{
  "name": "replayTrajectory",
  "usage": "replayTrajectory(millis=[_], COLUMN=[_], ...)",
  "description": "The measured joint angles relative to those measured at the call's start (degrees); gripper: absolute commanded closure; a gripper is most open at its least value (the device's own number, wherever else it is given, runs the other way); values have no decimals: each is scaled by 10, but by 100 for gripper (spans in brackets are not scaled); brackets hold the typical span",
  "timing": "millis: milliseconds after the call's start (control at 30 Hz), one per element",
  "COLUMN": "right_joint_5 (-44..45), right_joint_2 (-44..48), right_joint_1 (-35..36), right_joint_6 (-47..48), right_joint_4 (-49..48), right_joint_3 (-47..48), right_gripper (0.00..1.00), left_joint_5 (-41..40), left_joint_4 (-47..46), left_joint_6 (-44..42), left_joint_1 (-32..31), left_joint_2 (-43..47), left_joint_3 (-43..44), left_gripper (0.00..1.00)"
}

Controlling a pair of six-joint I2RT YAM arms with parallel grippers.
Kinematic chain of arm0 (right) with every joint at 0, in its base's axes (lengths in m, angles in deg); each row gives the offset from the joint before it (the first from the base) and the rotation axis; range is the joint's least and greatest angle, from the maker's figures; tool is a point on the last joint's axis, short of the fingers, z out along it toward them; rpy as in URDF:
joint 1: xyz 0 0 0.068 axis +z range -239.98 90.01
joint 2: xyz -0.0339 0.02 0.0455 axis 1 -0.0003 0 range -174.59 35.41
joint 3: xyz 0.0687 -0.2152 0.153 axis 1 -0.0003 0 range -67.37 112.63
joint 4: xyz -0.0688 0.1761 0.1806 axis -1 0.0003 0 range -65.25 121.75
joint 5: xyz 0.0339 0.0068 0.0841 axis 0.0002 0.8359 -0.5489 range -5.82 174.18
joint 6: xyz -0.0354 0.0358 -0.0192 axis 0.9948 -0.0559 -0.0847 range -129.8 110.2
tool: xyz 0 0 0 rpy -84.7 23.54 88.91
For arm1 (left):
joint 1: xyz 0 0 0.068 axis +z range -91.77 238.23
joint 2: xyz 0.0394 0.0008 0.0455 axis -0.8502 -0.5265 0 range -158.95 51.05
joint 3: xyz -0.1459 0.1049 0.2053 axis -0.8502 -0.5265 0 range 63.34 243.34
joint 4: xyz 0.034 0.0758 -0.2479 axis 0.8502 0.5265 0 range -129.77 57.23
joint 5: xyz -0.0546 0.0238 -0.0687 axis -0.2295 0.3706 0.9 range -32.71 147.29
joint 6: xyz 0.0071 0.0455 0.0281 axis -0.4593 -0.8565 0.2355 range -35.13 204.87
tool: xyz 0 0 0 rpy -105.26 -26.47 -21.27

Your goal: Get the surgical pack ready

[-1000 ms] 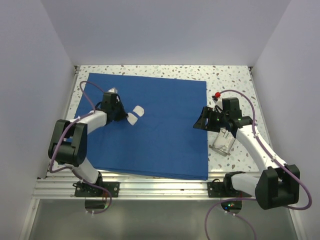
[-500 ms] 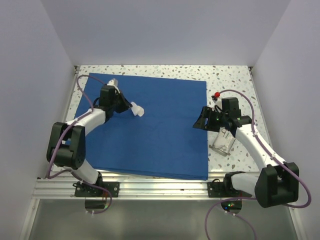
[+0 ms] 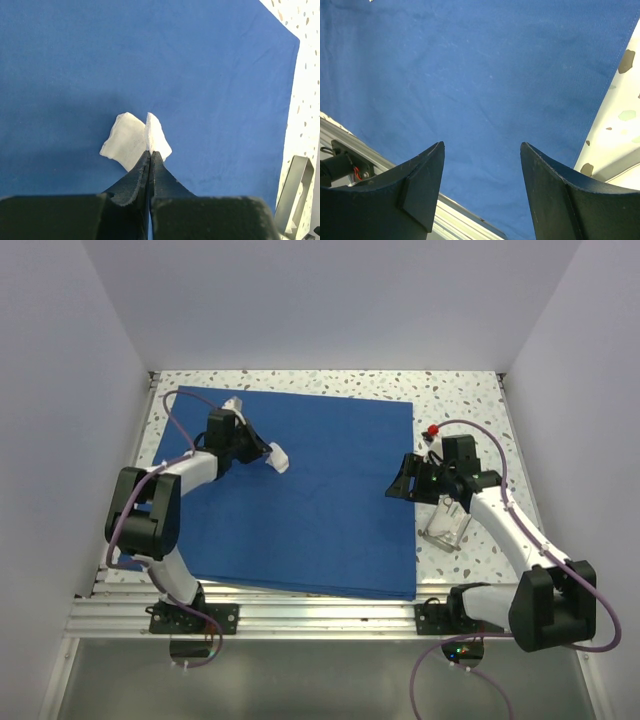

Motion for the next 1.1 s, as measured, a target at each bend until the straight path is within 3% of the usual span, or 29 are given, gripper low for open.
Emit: replayTrajectory(millis=[1000,1100], right_joint_5=[0,0], right_joint_2=[-16,-16], right_joint_1=[2,2], right_joint_6=[2,2], right_joint_4=[-4,-4], right_joint_3=[0,0], right_gripper=[34,34], left_joint_5=[-6,-15], left_joint_4=[1,9], left_joint_6=[8,3], left_joint_1=[0,0], left_joint_2=[-88,-88], left_joint_3=[30,32], left_gripper=[100,87])
